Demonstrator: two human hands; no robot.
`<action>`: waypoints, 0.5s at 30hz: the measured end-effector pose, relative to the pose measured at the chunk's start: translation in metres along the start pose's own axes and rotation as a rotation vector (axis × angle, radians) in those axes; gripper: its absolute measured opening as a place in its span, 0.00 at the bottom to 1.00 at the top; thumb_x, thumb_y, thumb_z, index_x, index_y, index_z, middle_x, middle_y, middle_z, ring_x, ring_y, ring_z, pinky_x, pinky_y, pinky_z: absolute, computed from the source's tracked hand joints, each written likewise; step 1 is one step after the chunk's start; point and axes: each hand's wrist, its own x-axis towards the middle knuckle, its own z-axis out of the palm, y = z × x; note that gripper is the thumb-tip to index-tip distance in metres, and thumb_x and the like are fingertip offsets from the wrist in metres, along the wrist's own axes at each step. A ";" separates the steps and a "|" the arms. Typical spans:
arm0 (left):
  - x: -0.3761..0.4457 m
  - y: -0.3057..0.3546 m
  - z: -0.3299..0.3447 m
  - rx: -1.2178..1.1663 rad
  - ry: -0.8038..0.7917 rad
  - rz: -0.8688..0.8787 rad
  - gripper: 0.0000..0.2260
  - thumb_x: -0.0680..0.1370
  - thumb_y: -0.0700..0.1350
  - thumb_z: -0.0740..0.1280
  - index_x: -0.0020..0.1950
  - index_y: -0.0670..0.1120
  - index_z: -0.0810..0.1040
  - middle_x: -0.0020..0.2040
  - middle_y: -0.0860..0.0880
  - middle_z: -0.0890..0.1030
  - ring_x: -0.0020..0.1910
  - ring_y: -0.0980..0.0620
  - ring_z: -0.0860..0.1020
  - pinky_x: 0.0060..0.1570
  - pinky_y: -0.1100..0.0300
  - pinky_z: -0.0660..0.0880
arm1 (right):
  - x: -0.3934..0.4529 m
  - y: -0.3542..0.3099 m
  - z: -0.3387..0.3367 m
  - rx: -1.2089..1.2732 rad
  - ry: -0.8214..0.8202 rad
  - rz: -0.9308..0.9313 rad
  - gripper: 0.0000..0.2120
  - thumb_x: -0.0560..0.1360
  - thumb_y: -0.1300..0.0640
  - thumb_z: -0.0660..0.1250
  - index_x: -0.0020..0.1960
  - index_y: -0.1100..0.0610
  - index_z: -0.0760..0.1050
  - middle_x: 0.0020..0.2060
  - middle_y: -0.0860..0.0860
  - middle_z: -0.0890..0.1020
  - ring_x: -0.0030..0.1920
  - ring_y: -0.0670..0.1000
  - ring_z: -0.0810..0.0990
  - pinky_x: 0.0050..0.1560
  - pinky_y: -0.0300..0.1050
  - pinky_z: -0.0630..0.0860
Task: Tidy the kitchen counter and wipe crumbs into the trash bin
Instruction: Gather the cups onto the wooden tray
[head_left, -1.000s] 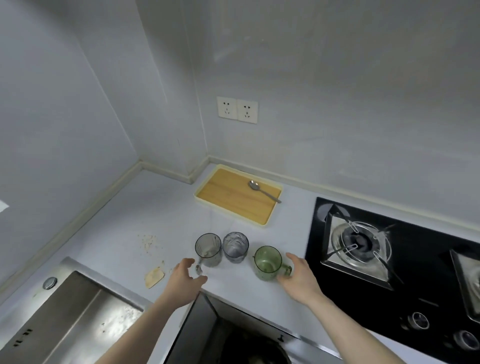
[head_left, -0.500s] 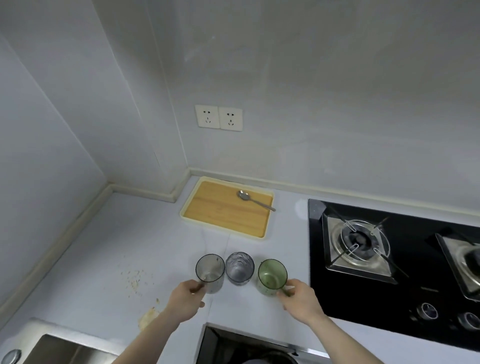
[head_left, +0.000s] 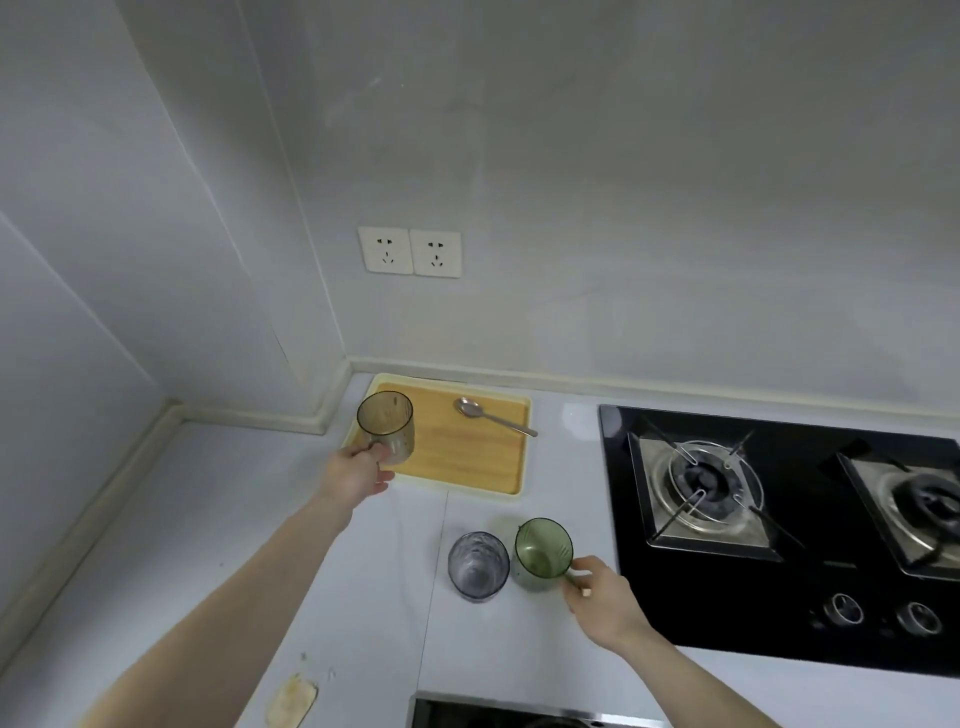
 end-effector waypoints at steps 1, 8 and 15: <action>0.008 0.007 0.006 -0.035 0.003 -0.023 0.04 0.81 0.39 0.66 0.50 0.40 0.79 0.49 0.42 0.78 0.38 0.43 0.81 0.41 0.55 0.79 | 0.000 -0.001 -0.004 -0.033 0.011 0.002 0.11 0.79 0.52 0.67 0.61 0.52 0.77 0.54 0.50 0.84 0.50 0.50 0.83 0.49 0.41 0.78; 0.046 0.020 0.029 -0.022 -0.015 -0.118 0.14 0.83 0.38 0.63 0.67 0.33 0.75 0.52 0.38 0.79 0.37 0.46 0.79 0.37 0.58 0.79 | -0.003 -0.010 -0.016 -0.172 0.017 0.035 0.07 0.77 0.54 0.65 0.44 0.46 0.81 0.46 0.47 0.85 0.49 0.50 0.83 0.52 0.42 0.78; 0.053 0.024 0.032 0.084 -0.059 -0.148 0.15 0.84 0.39 0.60 0.68 0.36 0.76 0.58 0.43 0.80 0.51 0.45 0.82 0.44 0.55 0.80 | -0.006 -0.009 -0.015 -0.183 0.010 0.042 0.10 0.79 0.53 0.63 0.53 0.50 0.82 0.49 0.47 0.84 0.50 0.50 0.83 0.52 0.43 0.79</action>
